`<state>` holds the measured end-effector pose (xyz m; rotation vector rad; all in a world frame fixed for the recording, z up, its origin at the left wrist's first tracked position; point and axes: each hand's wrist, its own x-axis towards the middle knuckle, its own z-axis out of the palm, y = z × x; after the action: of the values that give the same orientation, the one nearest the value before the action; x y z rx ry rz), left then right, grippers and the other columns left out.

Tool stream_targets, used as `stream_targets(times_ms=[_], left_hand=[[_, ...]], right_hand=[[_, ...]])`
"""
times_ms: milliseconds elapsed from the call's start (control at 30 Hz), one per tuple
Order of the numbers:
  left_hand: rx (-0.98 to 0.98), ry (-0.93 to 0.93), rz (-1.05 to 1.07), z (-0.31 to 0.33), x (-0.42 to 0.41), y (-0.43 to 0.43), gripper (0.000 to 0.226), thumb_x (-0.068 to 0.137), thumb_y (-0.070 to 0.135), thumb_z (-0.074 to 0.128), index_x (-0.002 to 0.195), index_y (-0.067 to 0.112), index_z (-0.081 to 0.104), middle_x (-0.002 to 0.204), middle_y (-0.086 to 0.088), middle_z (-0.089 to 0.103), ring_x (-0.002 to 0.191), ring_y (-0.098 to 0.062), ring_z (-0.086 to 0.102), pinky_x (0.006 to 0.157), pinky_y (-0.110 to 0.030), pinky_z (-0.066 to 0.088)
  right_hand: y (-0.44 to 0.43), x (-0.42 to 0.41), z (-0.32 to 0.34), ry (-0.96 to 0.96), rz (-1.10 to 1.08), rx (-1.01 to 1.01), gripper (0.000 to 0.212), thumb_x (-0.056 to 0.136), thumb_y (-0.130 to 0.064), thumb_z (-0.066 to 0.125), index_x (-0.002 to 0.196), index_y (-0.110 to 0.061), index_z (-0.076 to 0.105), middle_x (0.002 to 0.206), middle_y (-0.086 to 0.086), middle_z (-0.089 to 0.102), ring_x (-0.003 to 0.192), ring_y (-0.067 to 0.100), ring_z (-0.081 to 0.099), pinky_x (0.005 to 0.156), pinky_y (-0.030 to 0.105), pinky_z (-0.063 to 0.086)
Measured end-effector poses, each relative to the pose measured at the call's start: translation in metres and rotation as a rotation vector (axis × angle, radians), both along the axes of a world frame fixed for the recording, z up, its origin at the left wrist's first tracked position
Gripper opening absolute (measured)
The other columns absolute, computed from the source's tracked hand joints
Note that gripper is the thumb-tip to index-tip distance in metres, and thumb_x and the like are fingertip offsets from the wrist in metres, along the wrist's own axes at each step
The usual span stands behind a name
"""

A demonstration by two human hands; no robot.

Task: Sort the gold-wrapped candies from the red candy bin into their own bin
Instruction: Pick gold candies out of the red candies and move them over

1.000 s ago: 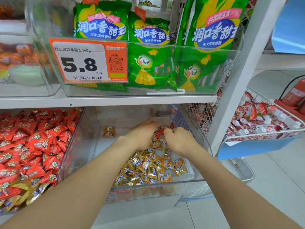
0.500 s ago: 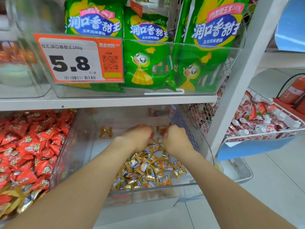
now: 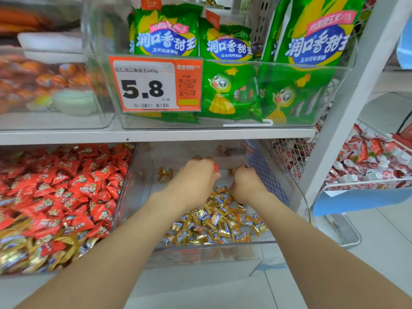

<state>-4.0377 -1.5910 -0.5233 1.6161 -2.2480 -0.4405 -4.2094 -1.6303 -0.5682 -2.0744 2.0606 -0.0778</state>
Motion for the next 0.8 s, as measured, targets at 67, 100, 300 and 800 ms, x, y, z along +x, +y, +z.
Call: stream_targets(times_ms=[67, 100, 300, 800], left_hand=[[-0.034, -0.008, -0.016, 0.012, 0.008, 0.024, 0.014, 0.109, 0.031, 0.050, 0.110, 0.018, 0.053, 0.099, -0.004, 0.050, 0.089, -0.035, 0.058, 0.079, -0.045, 0.049], [-0.069, -0.034, -0.022, 0.018, 0.015, 0.035, 0.011, 0.109, 0.030, 0.050, 0.114, 0.020, 0.051, 0.102, -0.003, 0.049, 0.090, -0.037, 0.060, 0.082, -0.049, 0.051], [-0.295, -0.176, 0.111, 0.040, 0.080, 0.084, 0.011, 0.110, 0.031, 0.050, 0.113, 0.021, 0.046, 0.108, -0.001, 0.039, 0.083, -0.033, 0.059, 0.070, -0.049, 0.049], [-0.186, -0.389, 0.439, -0.001, 0.242, 0.059, 0.075, 0.096, 0.070, 0.011, 0.158, 0.032, 0.031, 0.156, -0.007, 0.042, 0.140, -0.042, 0.037, 0.114, -0.062, 0.025]], right_hand=[[0.006, 0.011, 0.007, -0.031, 0.038, -0.001, 0.006, 0.097, -0.009, 0.064, 0.100, -0.007, 0.059, 0.110, 0.020, 0.067, 0.104, 0.037, 0.068, 0.070, 0.032, 0.044], [0.011, 0.019, 0.013, -0.073, 0.046, -0.015, 0.003, 0.098, -0.009, 0.061, 0.095, -0.007, 0.061, 0.107, 0.020, 0.069, 0.103, 0.037, 0.070, 0.070, 0.034, 0.047], [0.067, 0.090, 0.061, -0.560, 0.072, -0.263, 0.038, 0.105, -0.017, 0.052, 0.070, -0.017, 0.063, 0.073, 0.004, 0.065, 0.076, 0.032, 0.058, 0.065, 0.037, 0.033], [0.074, 0.244, 0.071, -0.353, 0.596, -0.601, 0.017, 0.098, 0.000, 0.065, 0.111, -0.007, 0.074, 0.103, 0.014, 0.073, 0.089, 0.045, 0.067, 0.078, 0.053, 0.058]])
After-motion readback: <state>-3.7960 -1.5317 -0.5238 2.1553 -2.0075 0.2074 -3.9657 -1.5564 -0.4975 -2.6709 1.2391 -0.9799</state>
